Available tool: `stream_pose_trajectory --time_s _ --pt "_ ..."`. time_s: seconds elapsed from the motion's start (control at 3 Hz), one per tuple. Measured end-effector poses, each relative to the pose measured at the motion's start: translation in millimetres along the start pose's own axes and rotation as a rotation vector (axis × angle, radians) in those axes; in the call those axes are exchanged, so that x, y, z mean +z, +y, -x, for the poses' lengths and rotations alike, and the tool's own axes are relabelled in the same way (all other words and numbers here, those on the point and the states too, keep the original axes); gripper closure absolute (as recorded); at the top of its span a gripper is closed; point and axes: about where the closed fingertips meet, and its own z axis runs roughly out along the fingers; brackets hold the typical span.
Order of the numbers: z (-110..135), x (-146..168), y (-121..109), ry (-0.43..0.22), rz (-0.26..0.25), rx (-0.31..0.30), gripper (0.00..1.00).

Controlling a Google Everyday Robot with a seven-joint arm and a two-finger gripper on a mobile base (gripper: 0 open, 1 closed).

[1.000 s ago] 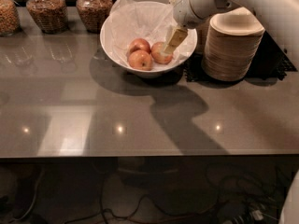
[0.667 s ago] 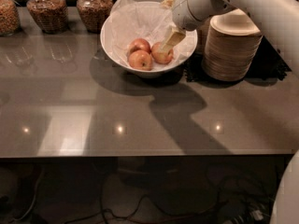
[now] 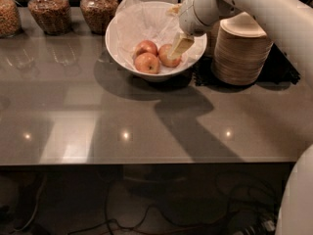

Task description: Pick apple from white bowl

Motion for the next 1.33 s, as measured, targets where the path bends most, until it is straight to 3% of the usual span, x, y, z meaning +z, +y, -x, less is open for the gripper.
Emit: stream_pose_trajectory --time_s 0.67,1.33 --pt "-10.7 13.4 14.6 0.019 0.053 0.022 0.34" --pt "-23.2 27.9 24.7 0.038 0.088 0.049 0.3"
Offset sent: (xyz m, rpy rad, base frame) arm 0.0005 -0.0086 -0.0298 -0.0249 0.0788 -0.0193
